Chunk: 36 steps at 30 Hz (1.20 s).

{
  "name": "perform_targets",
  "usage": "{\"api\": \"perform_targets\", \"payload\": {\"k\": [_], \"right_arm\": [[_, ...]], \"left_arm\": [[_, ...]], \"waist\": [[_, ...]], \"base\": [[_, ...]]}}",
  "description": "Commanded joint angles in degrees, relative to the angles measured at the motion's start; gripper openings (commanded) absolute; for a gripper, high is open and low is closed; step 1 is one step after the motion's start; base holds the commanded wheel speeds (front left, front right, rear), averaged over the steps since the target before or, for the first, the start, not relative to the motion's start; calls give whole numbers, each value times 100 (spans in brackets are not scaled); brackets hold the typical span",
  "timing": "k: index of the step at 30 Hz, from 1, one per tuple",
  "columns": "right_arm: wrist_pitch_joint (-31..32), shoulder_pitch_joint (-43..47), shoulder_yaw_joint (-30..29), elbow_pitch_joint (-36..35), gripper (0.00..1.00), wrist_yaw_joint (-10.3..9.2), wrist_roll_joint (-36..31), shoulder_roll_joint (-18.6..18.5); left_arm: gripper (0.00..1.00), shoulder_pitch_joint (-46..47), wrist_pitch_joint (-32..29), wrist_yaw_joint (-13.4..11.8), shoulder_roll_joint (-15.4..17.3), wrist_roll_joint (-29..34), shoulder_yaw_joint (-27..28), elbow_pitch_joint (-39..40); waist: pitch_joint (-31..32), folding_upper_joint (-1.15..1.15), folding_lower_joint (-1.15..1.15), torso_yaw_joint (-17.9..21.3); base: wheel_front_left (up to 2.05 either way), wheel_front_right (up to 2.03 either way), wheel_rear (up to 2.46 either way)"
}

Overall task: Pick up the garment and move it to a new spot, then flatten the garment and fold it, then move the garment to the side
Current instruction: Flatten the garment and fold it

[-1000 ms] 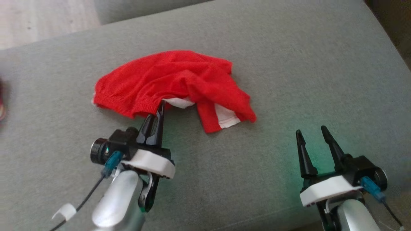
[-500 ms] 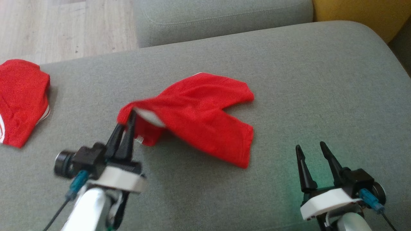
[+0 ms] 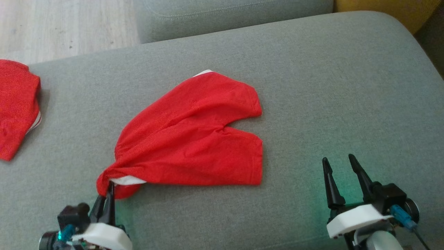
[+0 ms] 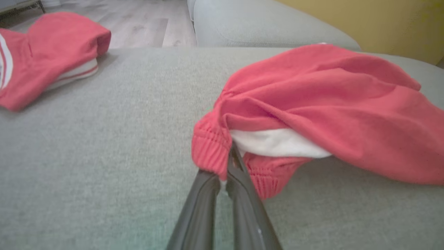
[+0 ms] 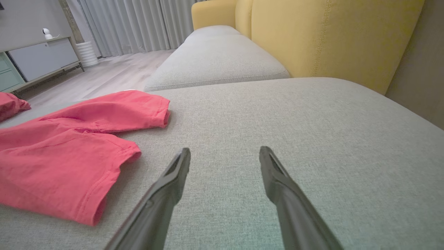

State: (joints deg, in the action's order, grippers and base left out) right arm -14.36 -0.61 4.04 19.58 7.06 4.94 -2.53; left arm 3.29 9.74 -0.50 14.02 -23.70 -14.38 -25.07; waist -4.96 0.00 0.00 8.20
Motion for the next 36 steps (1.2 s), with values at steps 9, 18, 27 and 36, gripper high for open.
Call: {"api": "perform_targets", "payload": {"k": [9,18,27,36], "right_arm": [[-63,-156,59,-80,100,43,-73,-34],[-63,10,44,-47,100,43,-44,-34],[-63,112,127,-40,100,43,-45,-34],[-37,-161,860,593,100,43,-509,-34]], "left_arm": [[100,456,436,127,-94,-61,300,-501],[100,175,517,111,-176,49,356,-92],[100,-304,524,43,-370,176,311,625],[100,-432,525,-34,-664,278,139,937]], "waist": [[123,0,0,-50],[486,0,0,-355],[638,0,0,-711],[500,0,0,-1099]], "base": [[0,0,0],[0,0,0],[0,0,0],[0,0,0]]}}
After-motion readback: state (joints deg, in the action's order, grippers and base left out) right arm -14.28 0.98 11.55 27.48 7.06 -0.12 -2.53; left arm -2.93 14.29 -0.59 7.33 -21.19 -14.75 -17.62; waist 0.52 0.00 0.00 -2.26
